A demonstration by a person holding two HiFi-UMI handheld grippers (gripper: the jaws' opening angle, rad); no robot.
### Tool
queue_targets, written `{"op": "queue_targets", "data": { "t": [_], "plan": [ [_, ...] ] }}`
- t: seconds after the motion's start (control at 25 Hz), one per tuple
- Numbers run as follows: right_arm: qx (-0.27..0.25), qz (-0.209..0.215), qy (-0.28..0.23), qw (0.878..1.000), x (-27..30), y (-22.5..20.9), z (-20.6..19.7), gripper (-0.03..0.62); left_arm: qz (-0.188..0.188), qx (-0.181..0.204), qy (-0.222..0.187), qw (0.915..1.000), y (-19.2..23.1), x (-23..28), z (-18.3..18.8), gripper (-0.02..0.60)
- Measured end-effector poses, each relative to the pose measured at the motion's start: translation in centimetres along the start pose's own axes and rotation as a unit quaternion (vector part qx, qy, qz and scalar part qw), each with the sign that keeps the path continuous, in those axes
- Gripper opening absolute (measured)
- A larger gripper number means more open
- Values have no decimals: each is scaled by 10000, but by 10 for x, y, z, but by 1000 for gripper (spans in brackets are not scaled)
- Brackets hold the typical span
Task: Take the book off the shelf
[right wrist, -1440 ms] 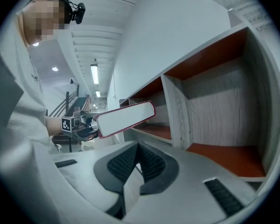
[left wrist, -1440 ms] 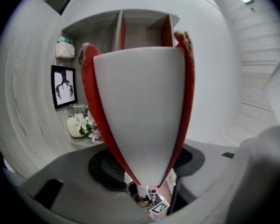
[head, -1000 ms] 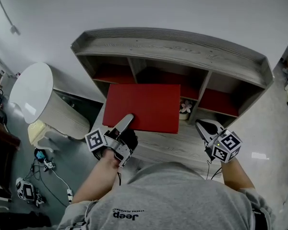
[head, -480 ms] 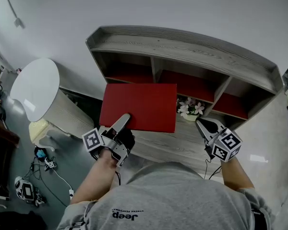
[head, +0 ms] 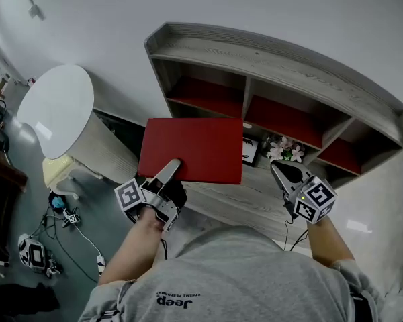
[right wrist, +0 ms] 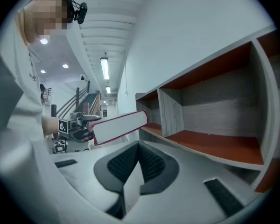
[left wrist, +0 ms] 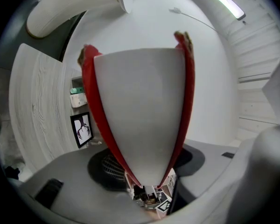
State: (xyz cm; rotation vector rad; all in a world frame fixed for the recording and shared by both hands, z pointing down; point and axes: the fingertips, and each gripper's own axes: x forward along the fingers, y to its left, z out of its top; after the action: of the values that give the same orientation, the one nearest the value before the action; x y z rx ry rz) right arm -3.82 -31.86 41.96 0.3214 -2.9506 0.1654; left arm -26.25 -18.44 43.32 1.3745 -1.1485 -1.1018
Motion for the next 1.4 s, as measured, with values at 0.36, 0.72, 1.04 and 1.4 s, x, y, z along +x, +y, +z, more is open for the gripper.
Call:
{"op": "queue_targets", "data": {
  "t": [0.36,0.72,1.04,1.4],
  "plan": [
    [-69,170,203,9996,48,16,-7,5,274,-148,-231,9992,38,-28,28,259],
    [-73,402,530,9978,92,30,-30,5,571,-351,-388,9970,94,-47,49,259],
    [-40,529,807,9953,125,34,-51,5,902,-593,-479,9930,158,-60,62,259],
    [79,729,1147,9907,159,43,-87,5,1400,-819,-525,9854,236,-71,70,259]
  ]
}}
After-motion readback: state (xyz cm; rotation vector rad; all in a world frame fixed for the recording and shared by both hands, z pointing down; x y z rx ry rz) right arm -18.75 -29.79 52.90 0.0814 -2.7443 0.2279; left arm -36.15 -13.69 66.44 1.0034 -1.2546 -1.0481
